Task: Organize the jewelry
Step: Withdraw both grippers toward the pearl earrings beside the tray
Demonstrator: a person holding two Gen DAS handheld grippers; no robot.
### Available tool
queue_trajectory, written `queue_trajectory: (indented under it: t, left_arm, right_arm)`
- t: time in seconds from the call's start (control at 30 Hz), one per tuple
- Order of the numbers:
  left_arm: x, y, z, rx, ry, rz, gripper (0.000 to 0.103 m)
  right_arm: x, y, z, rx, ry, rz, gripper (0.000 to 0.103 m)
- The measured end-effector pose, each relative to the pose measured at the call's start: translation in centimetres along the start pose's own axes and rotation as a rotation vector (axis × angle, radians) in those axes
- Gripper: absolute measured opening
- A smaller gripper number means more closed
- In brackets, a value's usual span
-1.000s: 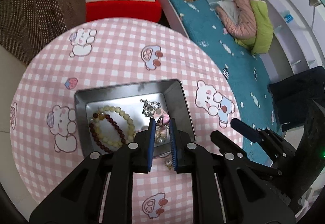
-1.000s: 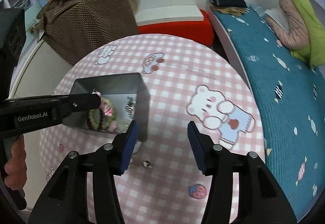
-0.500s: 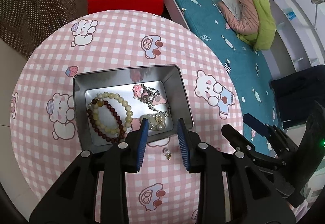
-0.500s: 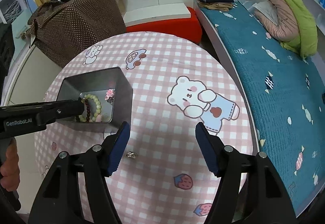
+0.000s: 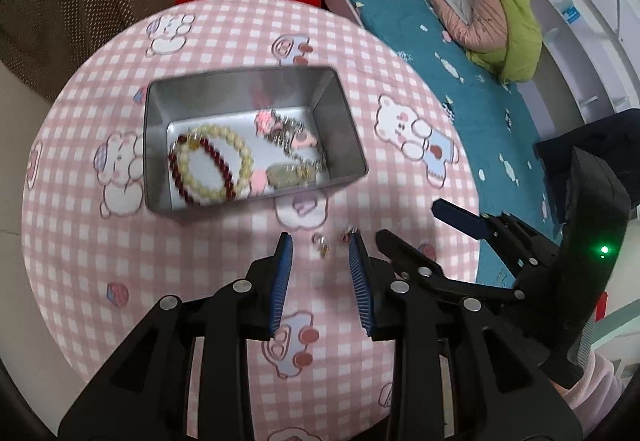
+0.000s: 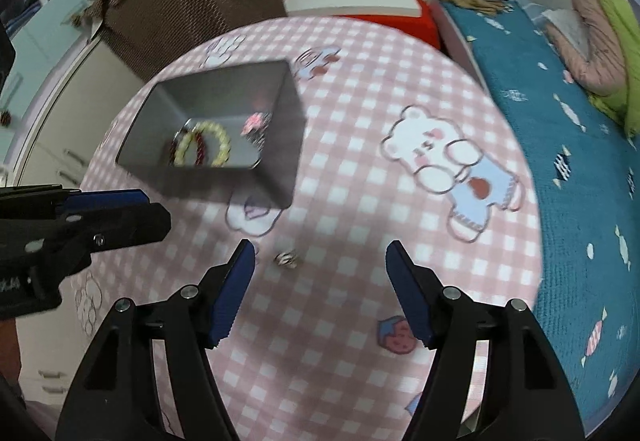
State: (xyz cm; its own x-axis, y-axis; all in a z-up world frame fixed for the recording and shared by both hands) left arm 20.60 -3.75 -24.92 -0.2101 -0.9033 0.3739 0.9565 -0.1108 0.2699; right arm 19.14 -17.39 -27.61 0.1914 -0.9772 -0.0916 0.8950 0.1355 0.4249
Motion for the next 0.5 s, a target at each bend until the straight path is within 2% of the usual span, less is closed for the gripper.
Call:
queue_trajectory:
  t: [0.4,0.5]
  left_arm:
    - [-2.8,-2.4,-1.3,-0.032,0.039,0.109,0.030]
    - [-3.7,-2.5,-1.7,-0.039,0.050,0.130,0.030]
  right_arm:
    - [-2.0,-0.9,-3.0,-0.057,0.041,0.063,0.043]
    - [-2.2,-0.9,-3.6,-0.069,0.040,0.066,0.042]
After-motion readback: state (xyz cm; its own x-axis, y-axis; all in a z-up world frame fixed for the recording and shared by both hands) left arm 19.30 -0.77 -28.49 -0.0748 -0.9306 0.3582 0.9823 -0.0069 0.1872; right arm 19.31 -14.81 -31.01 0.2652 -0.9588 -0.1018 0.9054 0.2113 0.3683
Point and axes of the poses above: each gripper's, at about its wrist camera, not at the fingertips, and z roughly against the way its jaws point, x to its right, y to its top, the point moved 3 cm from there along -z, roughly the way its jaws point, and after that the axes turned 4 degrees about -y, right-handed, at the moved point
